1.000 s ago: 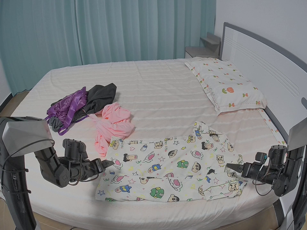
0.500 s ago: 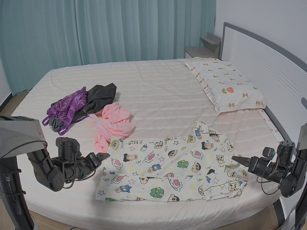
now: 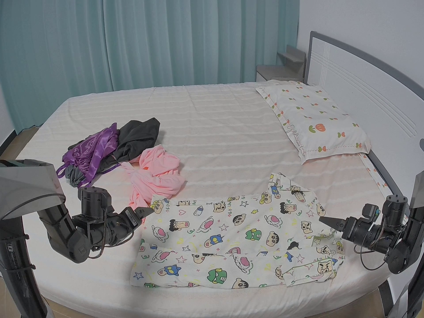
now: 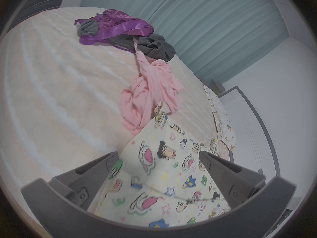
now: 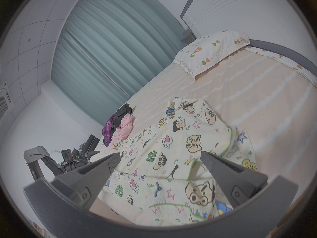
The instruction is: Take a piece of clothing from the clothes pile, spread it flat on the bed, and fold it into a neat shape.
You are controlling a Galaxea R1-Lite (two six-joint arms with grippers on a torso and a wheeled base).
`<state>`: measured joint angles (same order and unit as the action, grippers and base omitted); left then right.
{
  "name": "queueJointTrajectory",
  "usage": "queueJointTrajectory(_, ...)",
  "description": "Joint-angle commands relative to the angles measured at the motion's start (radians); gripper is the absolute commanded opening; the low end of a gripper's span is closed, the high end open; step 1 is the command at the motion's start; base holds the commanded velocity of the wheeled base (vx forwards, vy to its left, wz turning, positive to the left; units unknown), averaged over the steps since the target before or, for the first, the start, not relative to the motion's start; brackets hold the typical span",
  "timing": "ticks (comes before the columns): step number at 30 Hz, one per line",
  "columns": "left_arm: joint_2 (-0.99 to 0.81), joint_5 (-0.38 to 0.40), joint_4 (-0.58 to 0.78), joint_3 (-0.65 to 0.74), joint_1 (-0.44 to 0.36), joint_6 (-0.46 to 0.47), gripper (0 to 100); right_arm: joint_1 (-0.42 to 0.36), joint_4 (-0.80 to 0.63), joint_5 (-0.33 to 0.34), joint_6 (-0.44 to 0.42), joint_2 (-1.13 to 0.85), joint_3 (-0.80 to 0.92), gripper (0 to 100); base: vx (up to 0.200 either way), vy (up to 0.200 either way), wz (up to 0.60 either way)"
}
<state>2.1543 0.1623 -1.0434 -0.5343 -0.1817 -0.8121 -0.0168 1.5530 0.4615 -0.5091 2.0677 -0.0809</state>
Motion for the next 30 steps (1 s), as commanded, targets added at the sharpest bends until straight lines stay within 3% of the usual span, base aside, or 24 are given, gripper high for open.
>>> queueJointTrajectory(1, 0.039, 0.0, 0.017, -0.085, -0.004, 0.028, 100, -0.015, 0.018, 0.0, 0.0, 0.003, 0.001, 100, 0.0, 0.0, 0.0)
queueJointTrajectory(11, 0.205, 0.008, 0.189, -0.294, -0.002, 0.349, 100, -0.022, 0.018, -0.001, 0.0, 0.008, 0.006, 100, 0.0, 0.0, 0.0)
queueJointTrajectory(19, 0.228, 0.011, 0.319, -0.426, -0.015, 0.364, 100, -0.022, 0.018, -0.003, 0.004, 0.023, 0.007, 100, 0.0, 0.0, 0.0)
queueJointTrajectory(28, 0.239, 0.008, 0.322, -0.457, -0.021, 0.363, 100, -0.022, 0.018, -0.003, 0.008, 0.032, 0.007, 100, 0.0, 0.0, 0.0)
queueJointTrajectory(29, 0.239, 0.003, 0.321, -0.461, -0.021, 0.363, 0, -0.023, 0.018, -0.003, 0.008, 0.035, 0.009, 100, 0.0, 0.0, 0.0)
queueJointTrajectory(30, 0.237, 0.002, 0.321, -0.464, -0.022, 0.36, 0, -0.023, 0.018, -0.003, 0.009, 0.037, 0.009, 100, 0.0, 0.0, 0.0)
